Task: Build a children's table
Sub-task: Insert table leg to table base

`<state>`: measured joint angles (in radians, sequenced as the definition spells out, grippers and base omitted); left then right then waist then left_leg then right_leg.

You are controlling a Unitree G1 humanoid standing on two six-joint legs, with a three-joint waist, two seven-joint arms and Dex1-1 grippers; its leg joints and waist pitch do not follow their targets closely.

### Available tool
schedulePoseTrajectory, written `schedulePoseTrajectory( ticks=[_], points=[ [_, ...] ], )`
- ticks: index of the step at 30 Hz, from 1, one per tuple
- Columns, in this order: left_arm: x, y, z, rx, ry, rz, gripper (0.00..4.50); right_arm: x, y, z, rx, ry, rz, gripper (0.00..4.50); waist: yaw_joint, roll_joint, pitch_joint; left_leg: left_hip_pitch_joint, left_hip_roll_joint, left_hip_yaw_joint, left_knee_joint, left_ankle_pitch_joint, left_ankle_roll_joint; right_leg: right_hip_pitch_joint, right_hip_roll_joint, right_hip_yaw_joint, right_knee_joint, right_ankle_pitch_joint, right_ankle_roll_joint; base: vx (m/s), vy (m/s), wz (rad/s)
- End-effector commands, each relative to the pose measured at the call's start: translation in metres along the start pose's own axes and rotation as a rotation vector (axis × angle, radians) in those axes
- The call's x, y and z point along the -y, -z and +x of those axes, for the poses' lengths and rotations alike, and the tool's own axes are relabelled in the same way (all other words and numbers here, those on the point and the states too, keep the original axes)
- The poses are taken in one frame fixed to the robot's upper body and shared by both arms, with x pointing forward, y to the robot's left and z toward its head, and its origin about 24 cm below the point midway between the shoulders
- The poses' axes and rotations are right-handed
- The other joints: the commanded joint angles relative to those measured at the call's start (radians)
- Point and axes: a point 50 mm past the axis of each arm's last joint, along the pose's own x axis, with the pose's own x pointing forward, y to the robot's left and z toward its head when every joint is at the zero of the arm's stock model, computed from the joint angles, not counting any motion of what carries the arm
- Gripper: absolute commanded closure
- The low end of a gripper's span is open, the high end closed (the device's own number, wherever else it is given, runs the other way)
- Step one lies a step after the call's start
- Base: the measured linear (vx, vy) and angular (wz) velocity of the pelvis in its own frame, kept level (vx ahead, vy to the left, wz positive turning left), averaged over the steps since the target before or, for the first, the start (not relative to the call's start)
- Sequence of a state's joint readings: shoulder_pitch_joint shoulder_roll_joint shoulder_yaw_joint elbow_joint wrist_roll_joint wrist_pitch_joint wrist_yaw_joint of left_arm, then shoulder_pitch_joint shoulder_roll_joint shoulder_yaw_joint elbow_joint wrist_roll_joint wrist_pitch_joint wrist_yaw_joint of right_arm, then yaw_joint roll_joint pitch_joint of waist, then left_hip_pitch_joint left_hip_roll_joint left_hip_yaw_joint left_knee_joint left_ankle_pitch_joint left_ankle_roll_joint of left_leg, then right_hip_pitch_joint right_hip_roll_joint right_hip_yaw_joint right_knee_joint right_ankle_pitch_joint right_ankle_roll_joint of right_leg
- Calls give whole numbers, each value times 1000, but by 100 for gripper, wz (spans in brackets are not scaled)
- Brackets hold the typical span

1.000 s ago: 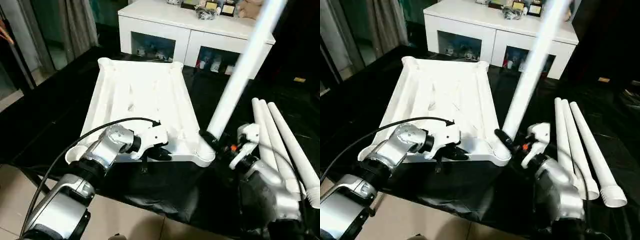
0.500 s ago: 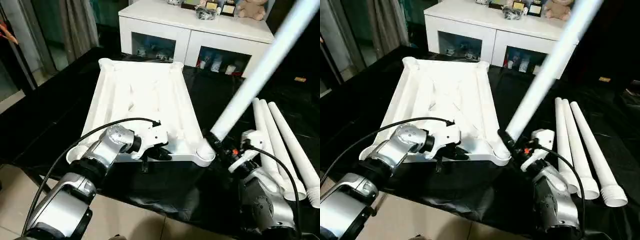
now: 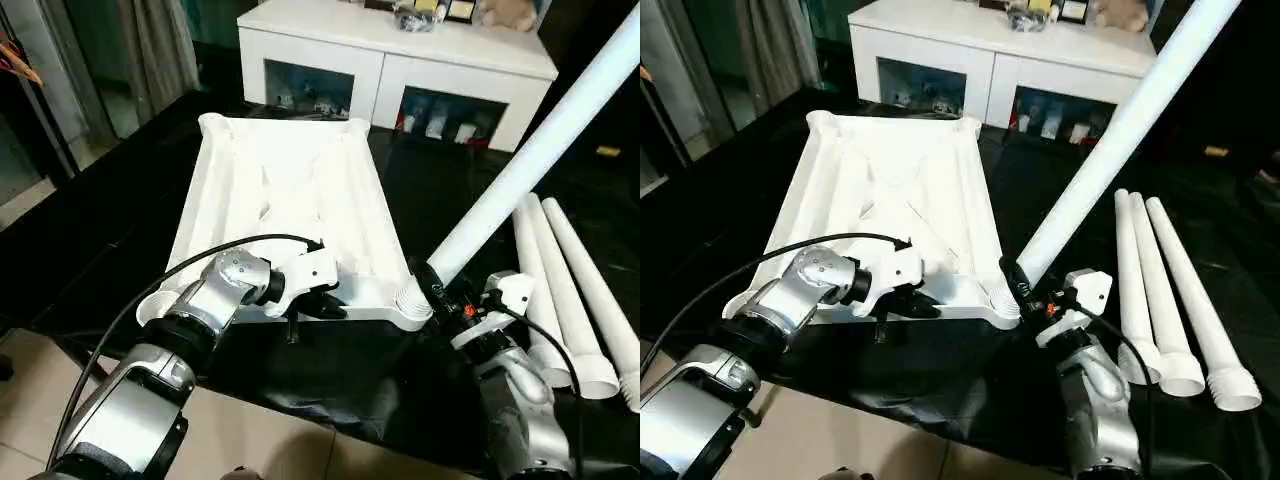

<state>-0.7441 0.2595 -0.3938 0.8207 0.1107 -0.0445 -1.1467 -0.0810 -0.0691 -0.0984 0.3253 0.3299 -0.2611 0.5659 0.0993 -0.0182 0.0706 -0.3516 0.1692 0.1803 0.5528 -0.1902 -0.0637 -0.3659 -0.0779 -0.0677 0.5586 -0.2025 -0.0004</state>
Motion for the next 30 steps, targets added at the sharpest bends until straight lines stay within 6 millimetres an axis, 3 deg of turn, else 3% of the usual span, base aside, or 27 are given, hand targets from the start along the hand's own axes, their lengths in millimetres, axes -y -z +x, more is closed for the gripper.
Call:
schedulePoseTrajectory(
  ticks=[1,3,5,7,8,10,11,12,14,15,22,23,24,26,28,30],
  points=[
    [-7,-9,-6,15,-35,26,450,-1,38,-24,-218,28,3,265,-9,10,-15,24,77,-53,-96,-530,-7,-13,-110,53,-113,-671,-98,0,0,0],
    [-7,-8,-6,14,-34,27,450,-8,39,-25,-237,-29,-35,265,-14,6,-12,24,76,-57,-97,-551,-9,-13,-111,50,-118,-718,-83,0,0,0],
    [-7,-8,-5,14,-33,26,450,-12,39,-24,-254,-75,-49,265,-18,6,-9,33,75,-58,-93,-565,-7,-19,-114,47,-127,-759,-72,0,0,0],
    [-5,-7,-5,15,-30,25,450,-15,38,-24,-275,-131,-58,265,-20,0,-10,30,77,-58,-96,-561,-5,-15,-113,46,-128,-755,-69,0,0,0],
    [-5,-7,-4,16,-29,25,450,-15,38,-23,-284,-151,-59,265,-20,2,-13,27,78,-58,-99,-550,-3,-11,-114,47,-126,-730,-73,0,0,0],
    [-4,-7,-4,18,-28,24,450,-15,37,-23,-307,-189,-51,265,-19,-6,-17,21,80,-57,-103,-504,7,-5,-116,50,-120,-681,-86,0,0,0],
    [-3,-7,-4,19,-28,24,450,-14,37,-23,-310,-195,-48,265,-20,-4,-15,19,81,-54,-105,-497,10,-7,-113,52,-120,-662,-94,0,0,0],
    [-3,-7,-4,21,-26,23,450,-11,34,-22,-325,-221,-17,265,-21,-13,-16,21,81,-52,-103,-493,13,-8,-113,52,-119,-659,-100,0,0,0],
    [-3,-7,-4,23,-22,23,450,-5,27,-17,-334,-242,33,265,-23,-12,-16,18,82,-53,-103,-489,16,-5,-114,53,-117,-654,-106,0,0,0],
    [-3,-7,-4,24,-20,24,450,-2,24,-15,-335,-250,55,265,-23,-17,-18,18,82,-52,-103,-478,17,0,-113,52,-117,-646,-106,0,0,0],
    [-2,-9,-6,24,-1,32,450,15,6,-4,-367,-318,82,265,-14,-24,-28,15,84,-38,-94,-353,28,3,-112,56,-99,-507,-161,0,0,0],
    [-2,-9,-7,18,9,40,450,21,-3,1,-409,-378,66,265,-15,-34,-33,14,84,-36,-92,-334,32,8,-111,54,-94,-489,-167,0,0,0],
    [-1,-9,-8,14,13,43,450,23,-6,2,-428,-401,57,265,-15,-30,-33,14,83,-35,-90,-319,35,11,-109,53,-90,-474,-177,0,0,0],
    [0,-9,-8,12,22,48,450,26,-10,4,-465,-448,41,265,-8,-31,-38,22,85,-27,-84,-284,40,7,-110,56,-87,-425,-189,0,0,0],
    [2,-10,-6,15,34,49,450,29,-15,6,-533,-511,18,265,-7,-42,-48,19,85,-15,-78,-230,52,15,-104,53,-74,-346,-212,0,0,0],
    [3,-11,-5,15,41,52,450,31,-17,7,-567,-530,-6,266,-6,-44,-45,21,82,-11,-69,-262,51,3,-105,57,-71,-373,-210,0,0,0]
  ],
)
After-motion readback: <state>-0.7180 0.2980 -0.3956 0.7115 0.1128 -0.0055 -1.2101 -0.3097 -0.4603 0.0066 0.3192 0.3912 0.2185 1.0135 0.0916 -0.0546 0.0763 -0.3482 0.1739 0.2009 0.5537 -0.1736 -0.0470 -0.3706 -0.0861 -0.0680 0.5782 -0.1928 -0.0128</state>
